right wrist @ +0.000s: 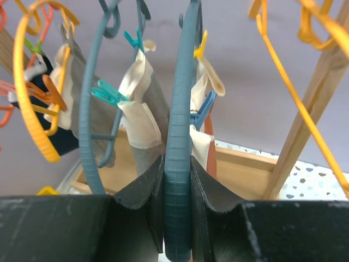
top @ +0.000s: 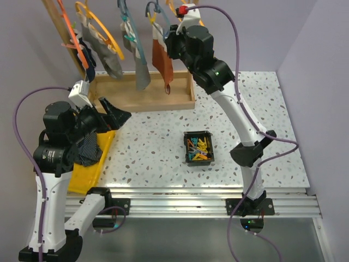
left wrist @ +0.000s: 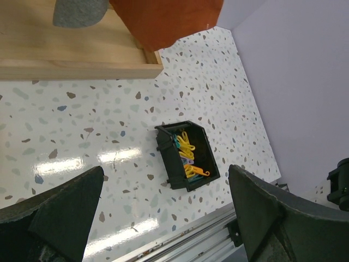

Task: Remove the underwear clipped to the hanger
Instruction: Pick up the hanger from the clothesline.

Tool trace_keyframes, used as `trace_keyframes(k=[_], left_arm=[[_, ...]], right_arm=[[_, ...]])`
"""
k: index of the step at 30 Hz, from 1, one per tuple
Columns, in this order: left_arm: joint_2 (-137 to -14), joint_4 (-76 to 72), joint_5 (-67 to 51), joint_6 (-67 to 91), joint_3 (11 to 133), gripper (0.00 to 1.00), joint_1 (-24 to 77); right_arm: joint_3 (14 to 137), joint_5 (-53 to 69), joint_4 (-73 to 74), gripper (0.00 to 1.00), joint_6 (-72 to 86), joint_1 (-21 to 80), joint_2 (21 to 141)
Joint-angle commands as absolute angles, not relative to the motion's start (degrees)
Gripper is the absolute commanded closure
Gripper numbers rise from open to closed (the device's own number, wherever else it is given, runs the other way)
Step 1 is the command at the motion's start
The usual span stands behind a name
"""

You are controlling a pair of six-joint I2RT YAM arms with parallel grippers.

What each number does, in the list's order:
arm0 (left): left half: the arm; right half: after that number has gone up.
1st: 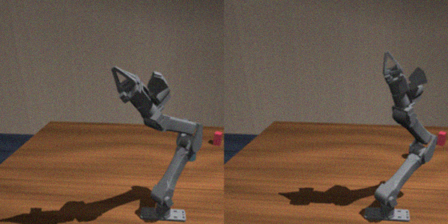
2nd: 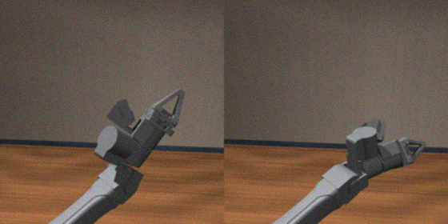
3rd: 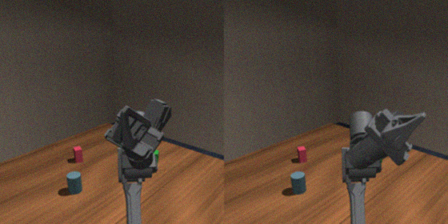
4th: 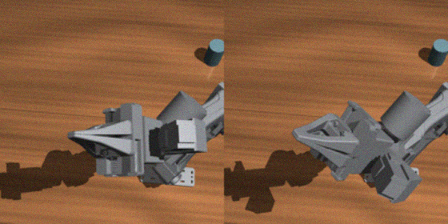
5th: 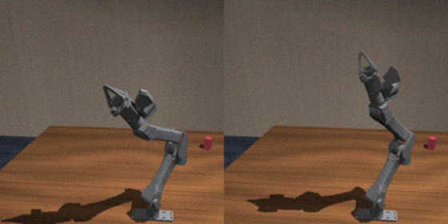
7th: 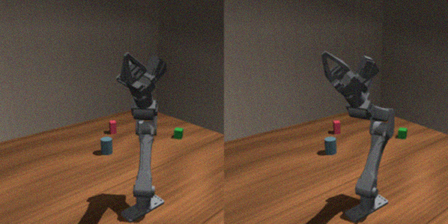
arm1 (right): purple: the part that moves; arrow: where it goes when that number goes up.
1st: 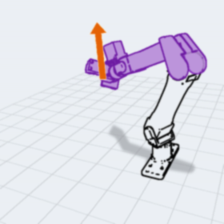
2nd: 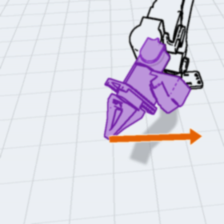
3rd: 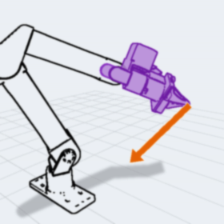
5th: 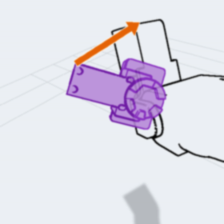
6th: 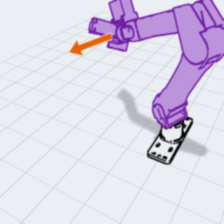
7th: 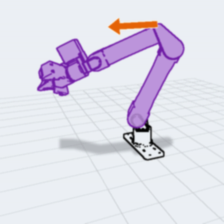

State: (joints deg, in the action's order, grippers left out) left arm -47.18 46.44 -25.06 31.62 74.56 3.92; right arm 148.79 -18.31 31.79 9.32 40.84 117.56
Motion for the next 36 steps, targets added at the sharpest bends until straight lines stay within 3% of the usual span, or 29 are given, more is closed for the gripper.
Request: trace_keyframes(k=[1, 18, 25, 36], left_arm=[[-47.63, 46.14, -24.7, 30.06, 76.29, 0.0, 4.31], [-50.18, 44.91, -24.08, 30.06, 76.99, 0.0, 4.39], [-51.41, 44.3, -23.99, 29.97, 78.13, 0.0, 4.39], [-52.38, 42.8, -25.49, 30.76, 78.75, 0.0, 4.39]], right_arm=[[149.15, -17.67, 23.47, 1.0, 10.55, 40.52, 111.71], [146.26, -16.79, 19.6, 1.0, 13.01, 40.61, 107.32], [128.61, -14.25, 15.12, 1.0, 13.45, 40.69, 95.11], [118.39, -13.97, 14.41, 1.0, 12.92, 40.69, 86.23]])
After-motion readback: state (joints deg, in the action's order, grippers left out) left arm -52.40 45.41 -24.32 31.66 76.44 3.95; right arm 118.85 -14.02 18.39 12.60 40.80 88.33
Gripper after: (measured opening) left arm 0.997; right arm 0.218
